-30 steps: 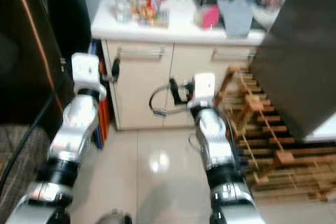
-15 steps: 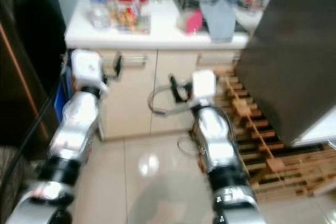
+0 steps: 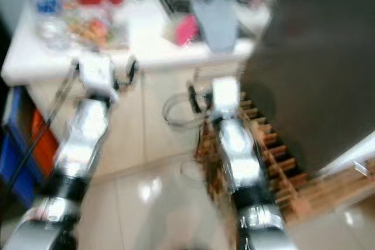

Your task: Restocking fridge

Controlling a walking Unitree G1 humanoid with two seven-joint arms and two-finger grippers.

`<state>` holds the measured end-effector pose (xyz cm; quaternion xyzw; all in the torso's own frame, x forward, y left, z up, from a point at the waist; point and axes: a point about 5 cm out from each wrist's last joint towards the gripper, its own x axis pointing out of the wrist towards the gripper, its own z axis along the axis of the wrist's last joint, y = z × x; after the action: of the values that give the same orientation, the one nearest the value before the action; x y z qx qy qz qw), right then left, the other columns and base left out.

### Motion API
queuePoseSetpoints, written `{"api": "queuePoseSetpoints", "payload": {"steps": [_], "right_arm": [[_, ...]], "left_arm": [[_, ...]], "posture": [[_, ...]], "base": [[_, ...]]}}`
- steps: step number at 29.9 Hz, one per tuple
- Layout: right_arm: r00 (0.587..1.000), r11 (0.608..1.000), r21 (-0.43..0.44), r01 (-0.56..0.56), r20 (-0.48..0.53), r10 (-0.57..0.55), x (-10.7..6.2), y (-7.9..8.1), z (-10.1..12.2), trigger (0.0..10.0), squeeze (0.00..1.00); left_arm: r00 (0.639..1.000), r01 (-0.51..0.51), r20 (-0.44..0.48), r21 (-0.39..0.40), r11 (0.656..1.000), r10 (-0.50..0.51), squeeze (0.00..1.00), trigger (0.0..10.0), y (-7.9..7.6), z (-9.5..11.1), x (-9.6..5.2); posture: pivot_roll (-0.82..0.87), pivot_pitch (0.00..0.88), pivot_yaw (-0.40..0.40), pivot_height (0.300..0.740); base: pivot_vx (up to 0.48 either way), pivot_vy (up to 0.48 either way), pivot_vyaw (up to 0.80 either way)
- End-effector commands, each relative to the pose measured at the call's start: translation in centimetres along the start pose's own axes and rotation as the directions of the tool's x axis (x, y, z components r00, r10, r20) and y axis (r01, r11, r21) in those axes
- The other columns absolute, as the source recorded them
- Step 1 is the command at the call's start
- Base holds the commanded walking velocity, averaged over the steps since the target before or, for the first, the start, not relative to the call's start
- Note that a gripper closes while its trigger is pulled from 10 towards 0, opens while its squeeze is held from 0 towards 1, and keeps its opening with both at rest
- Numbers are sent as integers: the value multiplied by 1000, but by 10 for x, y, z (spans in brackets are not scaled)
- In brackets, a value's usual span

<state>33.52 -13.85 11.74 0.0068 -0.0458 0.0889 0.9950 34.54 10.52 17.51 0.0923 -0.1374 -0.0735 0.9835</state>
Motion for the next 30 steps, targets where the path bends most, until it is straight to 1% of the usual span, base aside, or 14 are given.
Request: {"api": "queuePoseSetpoints", "payload": {"steps": [1, 5, 10, 12, 13, 15, 17, 19, 21, 23, 24, 25, 26, 30], "right_arm": [[999, 1000, 14, -22, 47, 22, 5, 9, 10, 10000, 0], [998, 1000, 9, -26, 60, 26, 5, 9, 13, 10000, 0], [995, 999, -14, -34, 93, 35, 5, 10, 19, 10000, 0], [992, 999, -25, -43, 116, 46, 4, 13, 24, 10000, 0], [989, 998, -32, -55, 136, 59, 4, 16, 29, 10000, 0], [982, 996, -46, -78, 166, 85, 5, 22, 37, 10000, 0], [979, 993, -64, -96, 177, 105, 5, 25, 40, 10000, 0], [975, 993, -65, -101, 193, 111, 5, 27, 43, 10000, 0], [977, 994, -54, -92, 190, 101, 6, 26, 44, 10000, 0], [979, 996, -38, -81, 186, 86, 5, 23, 44, 10000, 0], [979, 996, -39, -81, 186, 87, 5, 23, 44, 10000, 0], [979, 996, -40, -82, 185, 88, 5, 23, 44, 10000, 0], [979, 996, -39, -82, 184, 88, 5, 23, 45, 10000, 0], [978, 995, -38, -90, 183, 95, 4, 24, 46, 10000, 0]], "left_arm": [[1000, -16, 9, 12, 1000, 16, 0, 10000, 9, 2, 1], [999, -9, 34, 21, 1000, 8, 0, 10000, 7, 6, 2], [995, -15, 97, 47, 999, 11, 0, 10000, 6, 18, 4], [990, -62, 132, 58, 996, 54, 0, 10000, 11, 26, 6], [985, -106, 142, 48, 993, 99, 0, 10000, 17, 30, 8], [975, -177, 141, 25, 984, 172, 0, 10000, 29, 34, 11], [969, -209, 135, 15, 978, 205, 0, 10000, 35, 35, 13], [961, -235, 162, 51, 971, 224, 0, 10000, 38, 38, 14], [962, -221, 172, 47, 974, 210, 0, 10000, 39, 42, 17], [966, -166, 211, 68, 984, 149, 0, 10000, 37, 52, 23], [967, -135, 228, 88, 987, 112, 0, 10000, 36, 55, 26], [970, -68, 242, 138, 988, 33, 0, 10000, 35, 60, 33], [970, -52, 241, 156, 986, 13, 0, 10000, 36, 61, 36], [980, -61, 197, 160, 985, 29, 0, 10000, 50, 63, 54]], "posture": [[16, 0, -64, 740], [15, 0, -64, 740], [11, 0, -63, 740], [9, 0, -62, 740], [6, 0, -60, 740], [3, 0, -58, 740], [2, 0, -56, 740], [2, 0, -56, 740], [3, 0, -58, 740], [3, 0, -59, 740], [2, 0, -61, 740], [5, 0, -64, 740], [6, 0, -65, 740], [0, 0, -65, 740]], "base": [[480, 0, 0], [480, 0, 0], [480, 0, 0], [480, 0, 0], [461, 0, 0], [294, 379, 0], [270, 398, 0], [0, 159, 606], [0, 0, 728], [0, 0, 0], [0, 0, 0], [0, 0, 0], [0, 0, 0], [0, 0, 0]]}}
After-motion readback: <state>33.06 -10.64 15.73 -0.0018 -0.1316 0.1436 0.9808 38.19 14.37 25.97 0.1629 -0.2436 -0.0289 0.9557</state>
